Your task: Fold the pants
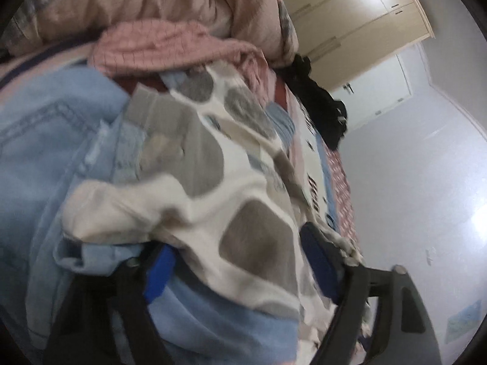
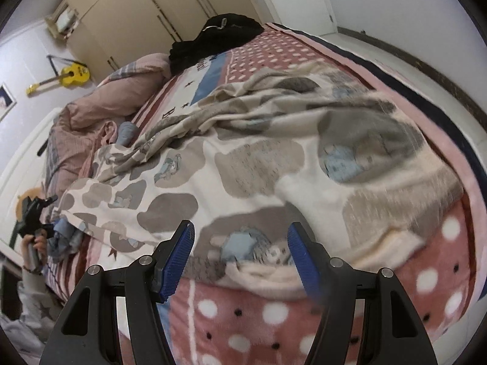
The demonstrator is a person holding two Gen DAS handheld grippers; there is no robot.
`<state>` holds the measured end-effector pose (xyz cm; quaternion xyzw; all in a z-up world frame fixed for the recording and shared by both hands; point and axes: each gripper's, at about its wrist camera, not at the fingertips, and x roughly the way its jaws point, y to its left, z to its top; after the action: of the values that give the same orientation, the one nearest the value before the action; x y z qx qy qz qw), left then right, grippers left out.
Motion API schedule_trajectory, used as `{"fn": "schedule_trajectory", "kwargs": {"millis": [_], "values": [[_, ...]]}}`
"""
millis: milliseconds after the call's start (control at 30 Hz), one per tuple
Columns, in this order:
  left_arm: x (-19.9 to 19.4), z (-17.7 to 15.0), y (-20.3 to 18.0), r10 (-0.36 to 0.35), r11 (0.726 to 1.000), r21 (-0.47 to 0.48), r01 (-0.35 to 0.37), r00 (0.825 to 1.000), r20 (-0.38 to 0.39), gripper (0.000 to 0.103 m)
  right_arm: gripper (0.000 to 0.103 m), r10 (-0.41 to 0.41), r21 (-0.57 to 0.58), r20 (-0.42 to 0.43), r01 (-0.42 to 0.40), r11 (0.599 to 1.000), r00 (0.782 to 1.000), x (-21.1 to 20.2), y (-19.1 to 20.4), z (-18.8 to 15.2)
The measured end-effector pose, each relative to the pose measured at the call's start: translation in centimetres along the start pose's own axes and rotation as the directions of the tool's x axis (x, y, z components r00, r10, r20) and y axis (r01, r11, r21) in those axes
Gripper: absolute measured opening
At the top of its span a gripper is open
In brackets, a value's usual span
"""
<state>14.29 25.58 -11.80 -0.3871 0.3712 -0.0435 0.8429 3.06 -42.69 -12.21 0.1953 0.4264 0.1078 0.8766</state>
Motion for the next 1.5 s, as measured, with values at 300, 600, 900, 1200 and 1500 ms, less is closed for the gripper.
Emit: {"fn": "schedule_trajectory", "kwargs": {"millis": [300,600,900,1200,1500], "values": [[-0.5,1.2,0.1,0.065,0.997,0.031,-0.069,0.993,0.099,0.004,0.060,0.056,0.091,0.015,-0.057,0.994,0.998,-1.4,-2.1,-2.9],[-2.0,1.6,-1.6,0.065,0.991,0.106,-0.078,0.990,0.125,0.004,0.060,0.096,0.139,0.015,-0.097,0.985,0.995,-1.5,-3.2,-3.8],[-4.2,1.0,-1.4,0.070,0.989,0.117,-0.087,0.987,0.142,0.003,0.061,0.075,0.123,-0.007,-0.073,0.990,0.997,-1.6,-3.3,-4.0],[-6.7,-0.2,-1.3,0.067,0.987,0.131,-0.089,0.984,0.165,0.001,0.014,-0.007,0.164,0.033,0.001,0.987,0.999,0.0,-3.9,-2.4],[-5.4,-1.0,-0.9,0.074,0.989,0.123,-0.083,0.994,0.075,0.001,0.004,0.007,0.154,0.137,-0.028,0.988,0.991,-2.3,-2.8,-1.8]]}}
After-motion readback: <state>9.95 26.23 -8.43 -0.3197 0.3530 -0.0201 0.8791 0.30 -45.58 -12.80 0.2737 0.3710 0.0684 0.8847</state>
